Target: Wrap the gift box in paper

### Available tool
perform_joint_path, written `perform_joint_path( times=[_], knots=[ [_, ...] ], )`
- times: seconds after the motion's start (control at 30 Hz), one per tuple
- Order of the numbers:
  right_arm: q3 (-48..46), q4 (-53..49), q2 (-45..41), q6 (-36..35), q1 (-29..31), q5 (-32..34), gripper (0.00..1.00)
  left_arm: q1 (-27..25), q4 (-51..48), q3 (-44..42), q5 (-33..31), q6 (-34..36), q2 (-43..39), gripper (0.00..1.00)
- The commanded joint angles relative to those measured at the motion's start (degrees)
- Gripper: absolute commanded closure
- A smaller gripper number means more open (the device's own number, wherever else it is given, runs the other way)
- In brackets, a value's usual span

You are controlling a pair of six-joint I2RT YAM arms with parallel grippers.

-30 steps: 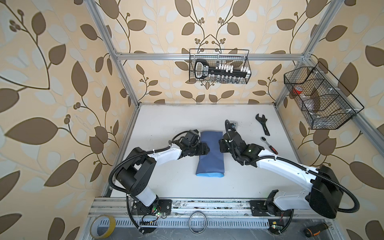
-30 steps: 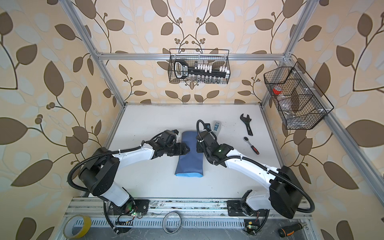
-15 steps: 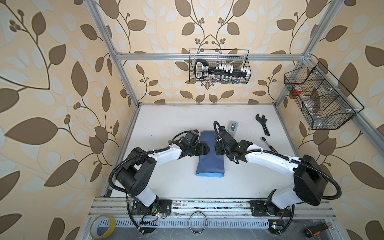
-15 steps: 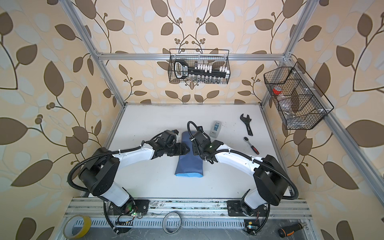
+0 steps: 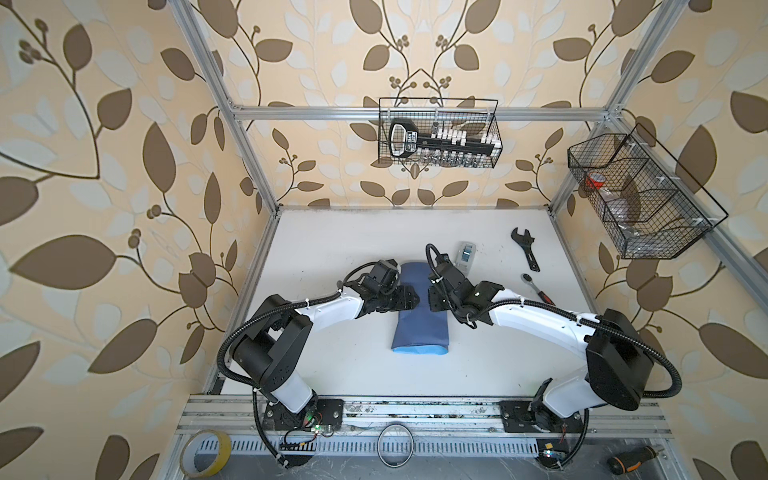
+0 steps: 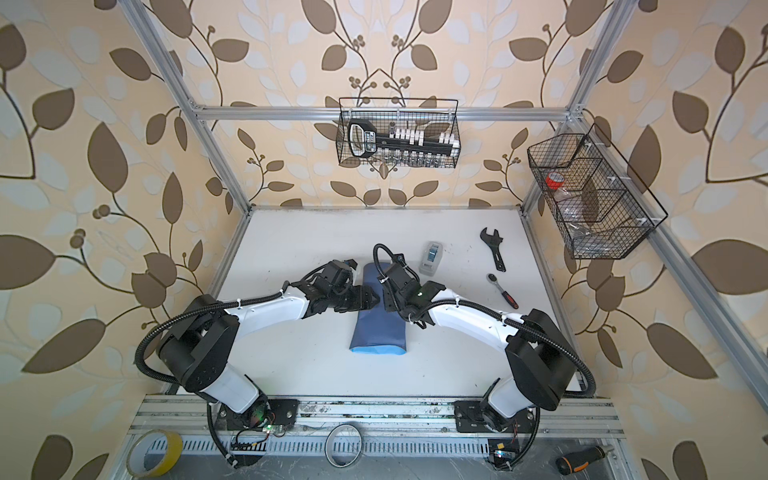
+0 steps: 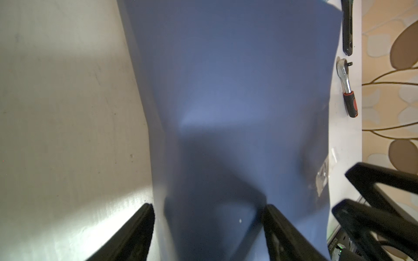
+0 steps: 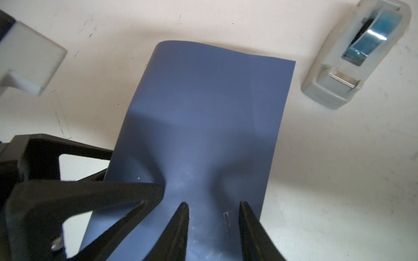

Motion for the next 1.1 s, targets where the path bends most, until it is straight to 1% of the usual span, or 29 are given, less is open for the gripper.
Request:
perform_joint_path(
  times=[0.0,0.47,0.7,1.07],
  knots=[
    [-0.89,-1.26,0.52,0.57,0.34,0.54,0.61,-0.41,-11.21,-2.73,-6.05,2.65,3.71,0.23],
    [-3.44,-1.95,-0.63,0.91,-0.32,0.43,0.59,-0.4,-11.18,-2.78,-6.12,2.74,3.58,0.23],
    [-3.44,-0.67,0.17,0.74,-0.67,-0.39,0.57,-0.41,-11.18,-2.79,-6.23,2.75,3.62,0.23],
    [-3.58,1.26,1.12,0.49,-1.22,-2.1,0.57,-0.41,-11.22,-2.79,-6.22,2.73,3.57,0.23]
  ],
)
